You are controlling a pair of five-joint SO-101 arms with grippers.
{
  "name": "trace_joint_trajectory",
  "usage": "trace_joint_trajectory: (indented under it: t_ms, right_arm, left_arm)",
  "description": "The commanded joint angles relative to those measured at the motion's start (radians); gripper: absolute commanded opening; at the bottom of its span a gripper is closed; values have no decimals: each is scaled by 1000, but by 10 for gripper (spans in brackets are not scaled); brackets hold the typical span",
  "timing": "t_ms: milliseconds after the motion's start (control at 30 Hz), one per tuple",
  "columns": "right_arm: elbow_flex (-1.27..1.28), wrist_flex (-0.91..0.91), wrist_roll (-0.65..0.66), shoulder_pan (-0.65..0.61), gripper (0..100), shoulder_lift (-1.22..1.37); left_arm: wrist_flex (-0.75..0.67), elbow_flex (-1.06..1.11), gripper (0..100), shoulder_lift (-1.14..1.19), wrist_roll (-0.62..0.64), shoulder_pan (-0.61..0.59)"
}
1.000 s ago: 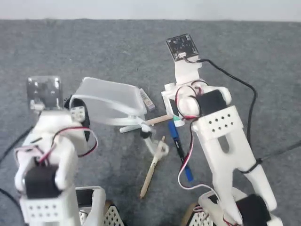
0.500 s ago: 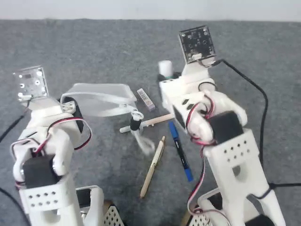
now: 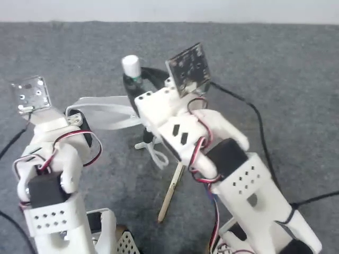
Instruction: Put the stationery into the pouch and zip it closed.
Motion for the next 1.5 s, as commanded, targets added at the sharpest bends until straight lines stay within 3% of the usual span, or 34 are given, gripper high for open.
trace_joint_trajectory:
  t_ms: [0, 167, 267, 767, 967, 1200, 1467]
  right_arm:
    - [103, -194, -11, -25, 6, -61]
    - [281, -475, -9, -19, 6, -61]
    - [327, -556, -9, -19, 6, -62]
    - [509, -578, -18, -27, 6, -458]
    - [586, -615, -14, -111, 6, -466]
    - [709, -851, -11, -114, 6, -463]
    - [726, -892, -18, -116, 6, -447]
  left_arm:
    - [-43, -19, 9, 2, 21, -6]
    - [-43, -19, 9, 2, 23, -6]
    - [-43, -19, 9, 2, 23, -6]
    - [-44, -19, 9, 2, 51, -2]
    - [-57, -16, 9, 6, 51, -2]
    - [-57, -16, 9, 6, 51, -2]
    - [-57, -16, 9, 6, 51, -2]
